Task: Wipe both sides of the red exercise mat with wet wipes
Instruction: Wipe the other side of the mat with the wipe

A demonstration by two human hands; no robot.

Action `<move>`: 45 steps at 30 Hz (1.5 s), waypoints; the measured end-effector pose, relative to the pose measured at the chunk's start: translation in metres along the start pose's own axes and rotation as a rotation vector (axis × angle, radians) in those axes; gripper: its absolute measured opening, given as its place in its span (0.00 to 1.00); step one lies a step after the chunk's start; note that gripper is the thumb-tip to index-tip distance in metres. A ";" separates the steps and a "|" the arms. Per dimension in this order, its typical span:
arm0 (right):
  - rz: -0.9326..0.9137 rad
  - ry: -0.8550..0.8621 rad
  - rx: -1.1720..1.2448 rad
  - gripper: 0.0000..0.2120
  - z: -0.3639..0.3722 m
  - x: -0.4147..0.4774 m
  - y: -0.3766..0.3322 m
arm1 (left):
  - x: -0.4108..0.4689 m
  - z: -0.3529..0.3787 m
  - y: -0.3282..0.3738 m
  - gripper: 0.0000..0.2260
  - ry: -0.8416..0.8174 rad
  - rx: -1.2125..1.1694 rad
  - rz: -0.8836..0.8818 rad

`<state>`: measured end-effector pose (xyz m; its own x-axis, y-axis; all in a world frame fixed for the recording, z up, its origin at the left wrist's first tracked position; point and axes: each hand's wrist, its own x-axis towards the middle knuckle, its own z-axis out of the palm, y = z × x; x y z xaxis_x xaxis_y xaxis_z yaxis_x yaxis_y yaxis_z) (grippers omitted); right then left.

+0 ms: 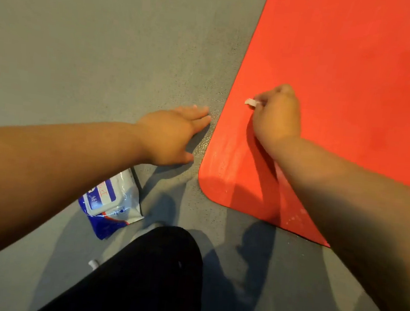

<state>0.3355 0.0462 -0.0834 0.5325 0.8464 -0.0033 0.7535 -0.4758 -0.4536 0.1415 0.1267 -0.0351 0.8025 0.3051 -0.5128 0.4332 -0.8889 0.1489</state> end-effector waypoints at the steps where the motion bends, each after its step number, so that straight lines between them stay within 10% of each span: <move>1: 0.021 0.006 -0.024 0.11 0.001 0.002 -0.006 | 0.000 0.000 0.001 0.42 -0.014 -0.016 0.012; 8: -0.467 -0.370 0.196 0.16 -0.008 -0.135 -0.004 | 0.003 0.007 0.010 0.46 -0.031 -0.080 0.075; 15: 0.084 0.057 -0.002 0.10 -0.011 -0.027 0.025 | -0.004 0.011 0.021 0.44 -0.011 0.033 0.141; 22: -0.487 -0.348 0.083 0.02 -0.006 -0.164 0.001 | 0.000 0.010 0.033 0.44 -0.038 0.111 0.090; 29: 0.276 0.027 0.071 0.10 -0.034 -0.096 0.045 | 0.000 0.010 0.040 0.47 -0.052 0.144 0.048; 34: -0.103 -0.204 0.139 0.10 0.000 -0.159 -0.020 | 0.001 0.010 0.043 0.48 -0.083 0.183 0.028; 40: 0.449 0.023 0.087 0.07 -0.044 -0.168 0.043 | 0.001 0.004 0.055 0.44 -0.096 0.307 0.031; 45: 0.269 -0.204 0.148 0.09 -0.006 -0.164 -0.025 | 0.001 -0.004 0.065 0.41 -0.134 0.355 0.010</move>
<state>0.2316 -0.0818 -0.0661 0.6048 0.7330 -0.3113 0.5248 -0.6609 -0.5365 0.1719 0.0709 -0.0225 0.7346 0.2696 -0.6226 0.2376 -0.9618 -0.1361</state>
